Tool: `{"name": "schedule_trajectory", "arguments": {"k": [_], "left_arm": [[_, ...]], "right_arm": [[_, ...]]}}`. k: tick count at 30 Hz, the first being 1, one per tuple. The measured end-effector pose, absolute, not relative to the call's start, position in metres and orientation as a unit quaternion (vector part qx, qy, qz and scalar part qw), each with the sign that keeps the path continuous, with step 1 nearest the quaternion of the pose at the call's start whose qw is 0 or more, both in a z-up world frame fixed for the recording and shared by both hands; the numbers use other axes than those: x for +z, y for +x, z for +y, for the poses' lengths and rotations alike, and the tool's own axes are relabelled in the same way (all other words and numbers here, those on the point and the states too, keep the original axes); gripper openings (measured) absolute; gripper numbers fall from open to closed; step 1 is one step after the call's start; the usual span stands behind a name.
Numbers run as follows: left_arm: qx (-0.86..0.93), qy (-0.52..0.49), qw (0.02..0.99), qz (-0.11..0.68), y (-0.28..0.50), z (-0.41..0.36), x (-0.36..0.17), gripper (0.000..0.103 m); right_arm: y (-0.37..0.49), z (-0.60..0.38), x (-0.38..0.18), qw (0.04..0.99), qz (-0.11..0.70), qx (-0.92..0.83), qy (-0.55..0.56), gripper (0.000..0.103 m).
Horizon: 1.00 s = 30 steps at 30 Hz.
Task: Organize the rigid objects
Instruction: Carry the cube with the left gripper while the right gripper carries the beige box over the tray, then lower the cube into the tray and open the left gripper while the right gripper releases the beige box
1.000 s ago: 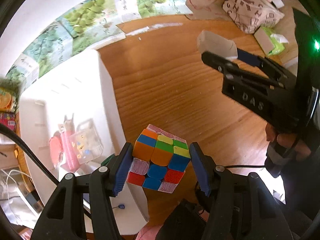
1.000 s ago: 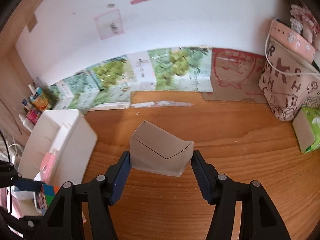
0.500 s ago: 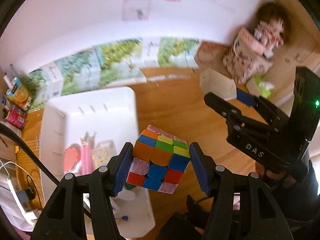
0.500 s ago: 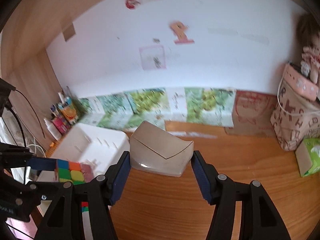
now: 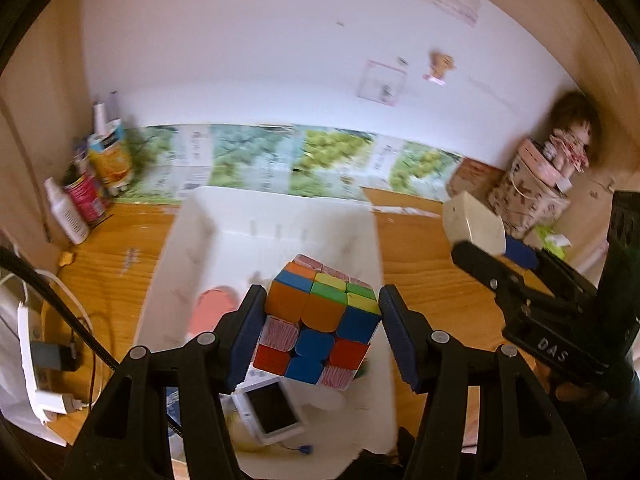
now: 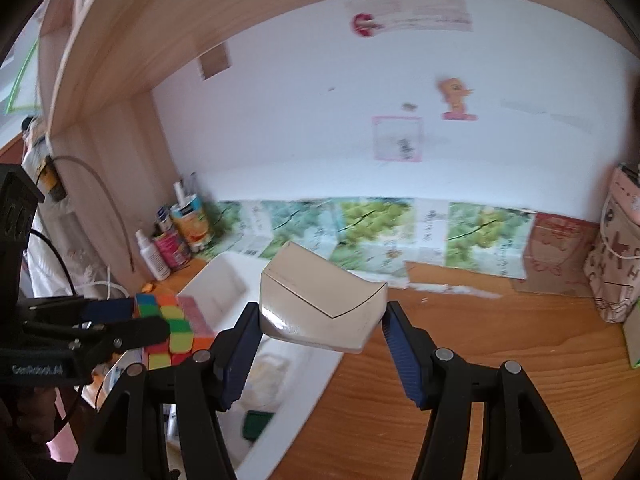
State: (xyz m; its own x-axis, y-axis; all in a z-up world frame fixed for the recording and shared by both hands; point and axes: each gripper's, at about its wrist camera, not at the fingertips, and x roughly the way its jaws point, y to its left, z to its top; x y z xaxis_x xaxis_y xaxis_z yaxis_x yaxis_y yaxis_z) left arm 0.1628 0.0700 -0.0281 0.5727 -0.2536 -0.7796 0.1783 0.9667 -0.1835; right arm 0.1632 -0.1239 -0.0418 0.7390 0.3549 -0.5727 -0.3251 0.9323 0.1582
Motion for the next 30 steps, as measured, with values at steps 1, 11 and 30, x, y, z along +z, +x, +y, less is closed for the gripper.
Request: {"name": "schedule_trajectory", "arguments": {"k": [1,11,30], "left_arm": [[-0.114,-0.051,0.888,0.443,0.160,0.080,-0.031,0.062],[-0.101,-0.045,0.891,0.441,0.137,0.126,-0.053,0.062],[-0.121,-0.072,0.886,0.441,0.125,0.161,-0.057,0.078]], "right_arm": [[0.161,-0.116,-0.044,0.930,0.314,0.187,0.022,0.062],[0.140,-0.049,-0.072,0.913,0.353,0.203,0.010,0.062],[0.098,-0.014,-0.075,0.911,0.385,0.146,-0.010,0.082]]}}
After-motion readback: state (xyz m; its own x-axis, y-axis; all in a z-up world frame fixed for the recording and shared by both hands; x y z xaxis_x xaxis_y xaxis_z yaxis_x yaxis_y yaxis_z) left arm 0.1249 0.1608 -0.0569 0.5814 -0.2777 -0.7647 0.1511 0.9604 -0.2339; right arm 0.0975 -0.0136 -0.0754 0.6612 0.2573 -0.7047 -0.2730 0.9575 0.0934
